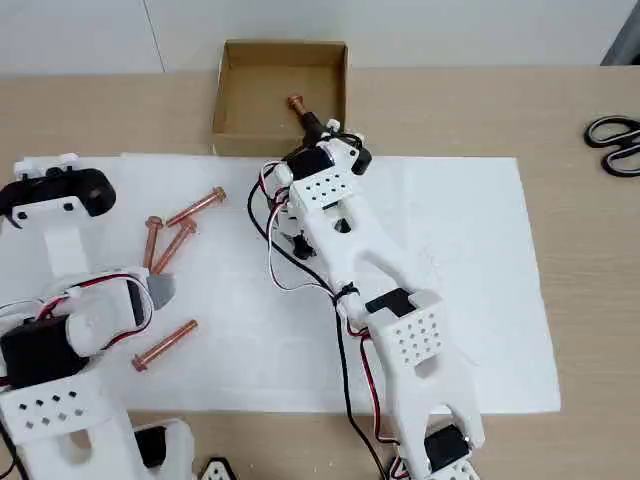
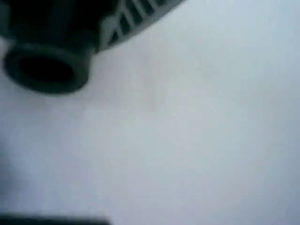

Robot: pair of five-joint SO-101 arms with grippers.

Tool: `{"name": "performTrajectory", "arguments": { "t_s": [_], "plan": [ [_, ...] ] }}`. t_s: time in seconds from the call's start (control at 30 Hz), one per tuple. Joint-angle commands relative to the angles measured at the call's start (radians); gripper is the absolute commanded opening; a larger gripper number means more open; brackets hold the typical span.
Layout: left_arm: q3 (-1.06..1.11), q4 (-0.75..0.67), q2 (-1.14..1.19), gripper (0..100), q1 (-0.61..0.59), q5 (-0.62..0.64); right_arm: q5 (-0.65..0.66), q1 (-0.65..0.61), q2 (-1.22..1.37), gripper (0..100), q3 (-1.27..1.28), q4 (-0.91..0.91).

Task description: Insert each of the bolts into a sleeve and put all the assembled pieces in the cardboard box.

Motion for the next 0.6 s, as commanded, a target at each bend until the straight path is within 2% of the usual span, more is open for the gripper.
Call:
{"name": "performTrajectory", "arguments": {
  "t_s": [0.0,0.3,0.57],
  "plan": [
    [-0.036,0.002,-0.002,27,-0.003,-0.006,0.077,-0.015,-0.191,0.3,-0.031,0.061],
    [-0.036,0.002,-0.002,27,0.000,-0.006,0.368,0.059,-0.532,0.4,-0.025,0.102],
    [-0.038,0.003,-0.002,27,0.000,-0.006,0.864,0.199,-0.737,0.4,-0.020,0.120]
  ]
}}
